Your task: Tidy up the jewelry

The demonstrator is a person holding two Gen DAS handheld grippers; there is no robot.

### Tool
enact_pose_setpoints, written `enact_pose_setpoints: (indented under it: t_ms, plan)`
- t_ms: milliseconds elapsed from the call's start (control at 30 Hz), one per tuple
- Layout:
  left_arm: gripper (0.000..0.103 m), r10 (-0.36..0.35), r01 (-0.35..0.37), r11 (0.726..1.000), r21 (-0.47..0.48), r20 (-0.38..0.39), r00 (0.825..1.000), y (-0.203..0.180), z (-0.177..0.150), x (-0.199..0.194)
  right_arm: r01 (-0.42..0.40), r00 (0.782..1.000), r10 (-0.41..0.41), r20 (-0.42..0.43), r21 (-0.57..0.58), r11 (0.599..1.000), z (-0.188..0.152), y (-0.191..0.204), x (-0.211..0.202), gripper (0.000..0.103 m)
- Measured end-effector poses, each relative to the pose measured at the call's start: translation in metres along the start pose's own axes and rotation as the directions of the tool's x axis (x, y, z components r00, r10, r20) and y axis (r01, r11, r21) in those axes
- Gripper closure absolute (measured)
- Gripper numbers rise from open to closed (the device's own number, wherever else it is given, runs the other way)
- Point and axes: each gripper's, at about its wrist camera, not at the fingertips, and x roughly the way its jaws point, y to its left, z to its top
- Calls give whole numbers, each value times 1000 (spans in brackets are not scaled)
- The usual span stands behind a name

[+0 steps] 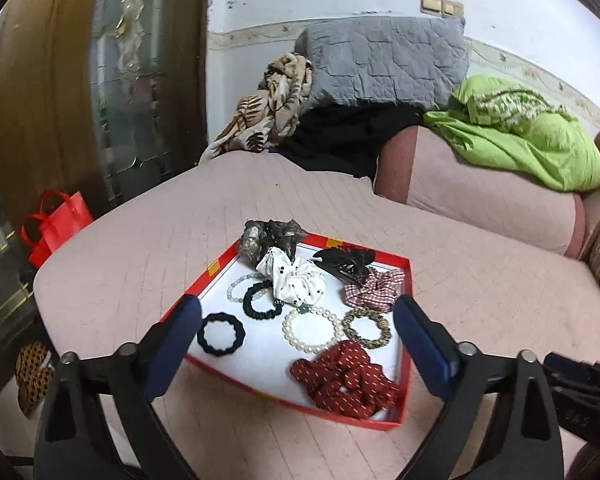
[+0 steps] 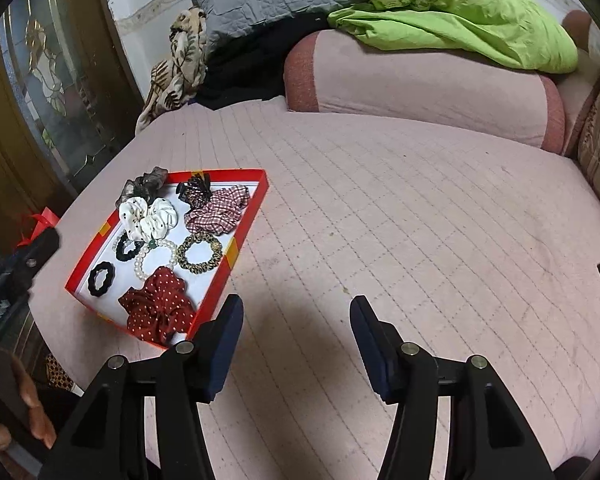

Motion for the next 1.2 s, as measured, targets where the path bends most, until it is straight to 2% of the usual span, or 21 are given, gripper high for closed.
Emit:
enact_pose_setpoints:
  t_ms: [100,233,300,533,667,800,1067,1200]
  plan:
    - [4,30,-30,999,-38,-1,1000,-2,9,-16,-1,1000,1,11,13,1000,-5,-7,-10,43]
    - [3,80,-79,997,-9,87,993,-14,16,-45,10,999,-11,35,17,1000,-11,-14,-24,42]
    - [0,71,-73,997,13,120,990,-23,19,-59,16,999,-17,46,25,1000,-14,-17,-30,40]
    - [0,18,-25,998,56,130,991,-48,13,-79,49,996,-52,68,46,998,-20,-29,-45,39]
    - [0,-38,34,994,103,36,999,-64,-1,-74,83,994,-86,70,47,995,-26,-36,-52,35]
    - [0,-78,84,989,120,-55,995,-73,-14,-62,134,988,-137,72,43,990,-33,-41,-55,35]
    - [0,-66,80,993,88,-159,985,-72,-30,-48,149,987,-151,62,44,988,-36,-41,-54,33]
    - [0,-65,78,994,73,-165,984,-72,-36,-47,174,982,-175,71,25,984,-37,-37,-55,29]
